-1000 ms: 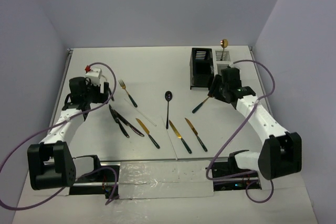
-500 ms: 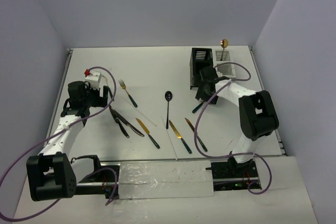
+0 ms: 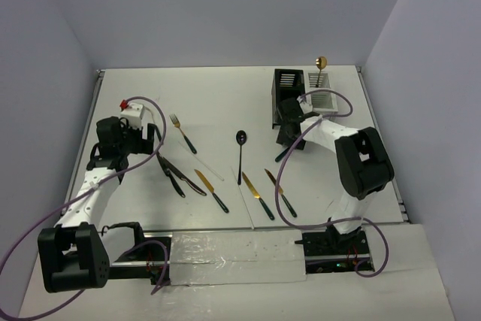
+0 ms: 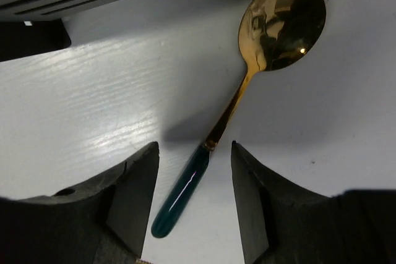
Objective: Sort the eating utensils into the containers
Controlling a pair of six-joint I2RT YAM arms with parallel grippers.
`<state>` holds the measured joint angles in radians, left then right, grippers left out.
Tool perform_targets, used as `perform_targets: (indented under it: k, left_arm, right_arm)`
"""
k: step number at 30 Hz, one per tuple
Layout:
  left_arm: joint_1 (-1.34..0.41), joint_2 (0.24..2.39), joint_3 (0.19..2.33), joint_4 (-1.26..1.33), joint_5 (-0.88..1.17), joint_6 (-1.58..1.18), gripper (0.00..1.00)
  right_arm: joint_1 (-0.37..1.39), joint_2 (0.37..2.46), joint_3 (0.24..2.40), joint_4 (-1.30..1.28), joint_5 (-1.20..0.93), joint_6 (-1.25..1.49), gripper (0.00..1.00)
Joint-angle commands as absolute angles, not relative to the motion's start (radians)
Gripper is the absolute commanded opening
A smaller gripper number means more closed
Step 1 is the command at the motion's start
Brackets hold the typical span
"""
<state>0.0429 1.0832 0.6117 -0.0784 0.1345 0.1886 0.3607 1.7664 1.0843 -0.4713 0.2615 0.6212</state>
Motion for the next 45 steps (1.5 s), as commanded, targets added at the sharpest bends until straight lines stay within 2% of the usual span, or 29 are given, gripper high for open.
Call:
perform_targets:
  k: [1,6,11,16,30,33,37,40,45]
  left_arm:
    - [0.049,1.048,0.607,-0.025,0.132,0.193,0.93]
    - [0.049,1.04,0.601,-0.023,0.138,0.196,0.93]
    - [0.049,1.028,0.595,-0.015,0.126,0.201,0.93]
    - [0.049,1.023,0.594,-0.011,0.144,0.202,0.93]
    - [0.051,1.002,0.586,-0.009,0.13,0.209,0.93]
    - [0.051,0.996,0.586,-0.009,0.129,0.209,0.93]
    - [0.051,0.98,0.584,-0.009,0.123,0.209,0.93]
    - [0.051,0.97,0.581,-0.009,0.117,0.209,0.93]
    - [0.051,0.95,0.578,-0.009,0.109,0.21,0.93]
  right_arm:
    - [0.385,1.703,1.0,-0.462,0.285,0.681,0.57]
    - [0.39,1.597,0.914,-0.322,0.325,0.727,0.58]
    - [0.393,1.635,0.917,-0.336,0.348,0.747,0.59]
    - [0.397,1.546,0.85,-0.273,0.391,0.768,0.59]
    - [0.433,1.614,0.848,-0.348,0.368,0.788,0.56]
    - [0.439,1.6,0.831,-0.359,0.367,0.79,0.49]
    - [0.456,1.598,0.828,-0.387,0.367,0.779,0.32]
    - [0.457,1.589,0.819,-0.391,0.359,0.776,0.23]
    - [0.463,1.537,0.77,-0.432,0.301,0.759,0.14]
